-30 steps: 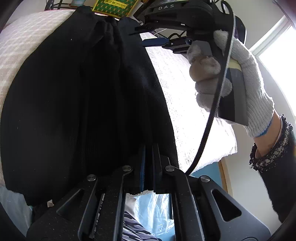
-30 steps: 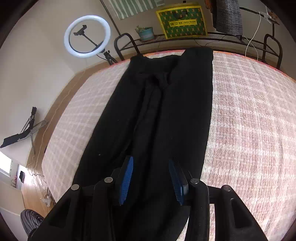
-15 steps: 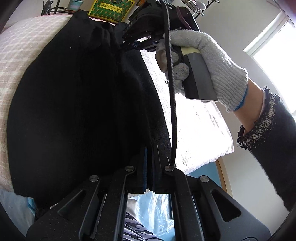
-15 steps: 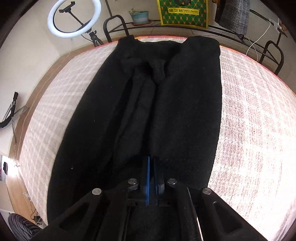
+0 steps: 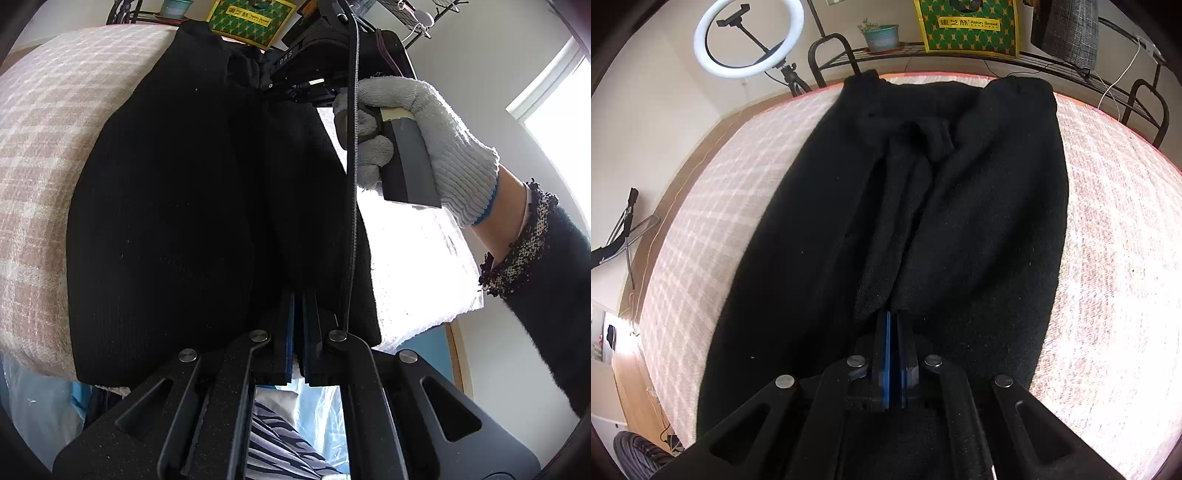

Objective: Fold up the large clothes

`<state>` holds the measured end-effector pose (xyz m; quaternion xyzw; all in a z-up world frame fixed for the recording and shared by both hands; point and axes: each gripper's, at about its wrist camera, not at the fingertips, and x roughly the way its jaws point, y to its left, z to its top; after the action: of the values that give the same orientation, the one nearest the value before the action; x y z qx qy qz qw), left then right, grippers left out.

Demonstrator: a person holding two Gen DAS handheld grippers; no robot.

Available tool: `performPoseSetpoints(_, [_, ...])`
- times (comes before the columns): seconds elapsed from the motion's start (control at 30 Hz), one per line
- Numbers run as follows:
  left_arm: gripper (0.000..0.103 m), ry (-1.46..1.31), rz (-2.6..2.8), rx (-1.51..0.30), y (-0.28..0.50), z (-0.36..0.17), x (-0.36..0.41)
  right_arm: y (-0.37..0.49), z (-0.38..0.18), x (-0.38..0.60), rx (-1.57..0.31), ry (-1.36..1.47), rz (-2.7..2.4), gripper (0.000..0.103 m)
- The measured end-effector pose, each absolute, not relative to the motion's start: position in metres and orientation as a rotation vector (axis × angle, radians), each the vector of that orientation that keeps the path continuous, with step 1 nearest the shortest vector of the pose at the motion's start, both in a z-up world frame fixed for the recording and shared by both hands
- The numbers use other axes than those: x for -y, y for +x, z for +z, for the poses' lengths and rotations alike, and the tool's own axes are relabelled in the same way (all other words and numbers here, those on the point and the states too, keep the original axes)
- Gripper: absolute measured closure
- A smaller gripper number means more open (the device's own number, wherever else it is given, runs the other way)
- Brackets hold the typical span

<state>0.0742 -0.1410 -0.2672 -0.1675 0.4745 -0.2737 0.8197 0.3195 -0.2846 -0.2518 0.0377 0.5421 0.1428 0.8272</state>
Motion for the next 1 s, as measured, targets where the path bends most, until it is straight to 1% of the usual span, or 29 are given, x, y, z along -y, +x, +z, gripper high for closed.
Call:
performPoseSetpoints(0.07, [0.102,-0.350,-0.586,-1.012,0.074,-0.267,0.142,0.319,-0.250,0.287,-1.134,0.096,0.319,0.100])
performPoseSetpoints(0.13, [0.102,-0.326,-0.602,-1.015,0.073,-0.260,0.144,0.315,-0.245,0.292,-1.139,0.126,0.354,0.094])
performPoseSetpoints(0.17, [0.102,-0.317,-0.607,-1.004,0.072,-0.257,0.144,0.310,-0.237,0.297,-1.133,0.154,0.381,0.083])
performPoseSetpoints(0.23, [0.102,-0.304,-0.612,-0.988,0.064,-0.247,0.136,0.291,-0.219,0.306,-1.083,0.198,0.417,0.066])
performPoseSetpoints(0.37, [0.102,-0.318,-0.593,-0.947,0.050,-0.230,0.108,0.227,-0.189,0.333,-0.998,0.237,0.414,0.066])
performPoseSetpoints(0.47, [0.102,-0.312,-0.553,-0.923,0.039,-0.226,0.090,0.173,-0.188,0.350,-0.989,0.245,0.379,0.066])
performPoseSetpoints(0.5, [0.100,-0.305,-0.532,-0.920,0.039,-0.225,0.082,0.157,-0.190,0.355,-0.992,0.245,0.371,0.065])
performPoseSetpoints(0.63, [0.078,-0.327,-0.447,-0.938,0.055,-0.236,0.053,0.102,-0.220,0.362,-1.060,0.282,0.372,0.065])
performPoseSetpoints(0.67, [0.075,-0.339,-0.434,-0.944,0.058,-0.239,0.051,0.103,-0.230,0.361,-1.071,0.289,0.375,0.065])
performPoseSetpoints(0.77, [0.074,-0.404,-0.418,-0.994,0.081,-0.252,0.027,0.091,-0.249,0.358,-1.100,0.362,0.421,0.065])
performPoseSetpoints(0.83, [0.074,-0.454,-0.421,-1.041,0.091,-0.269,0.022,0.087,-0.257,0.353,-1.109,0.392,0.440,0.070])
performPoseSetpoints(0.87, [0.074,-0.477,-0.419,-1.058,0.094,-0.276,0.022,0.087,-0.259,0.350,-1.115,0.403,0.451,0.079])
performPoseSetpoints(0.93, [0.074,-0.505,-0.437,-1.088,0.099,-0.288,0.029,0.087,-0.261,0.346,-1.122,0.432,0.473,0.087])
performPoseSetpoints(0.97, [0.078,-0.504,-0.444,-1.082,0.104,-0.291,0.034,0.088,-0.260,0.346,-1.120,0.445,0.484,0.089])
performPoseSetpoints(1.0, [0.087,-0.504,-0.450,-1.077,0.106,-0.290,0.038,0.088,-0.257,0.348,-1.112,0.468,0.502,0.093])
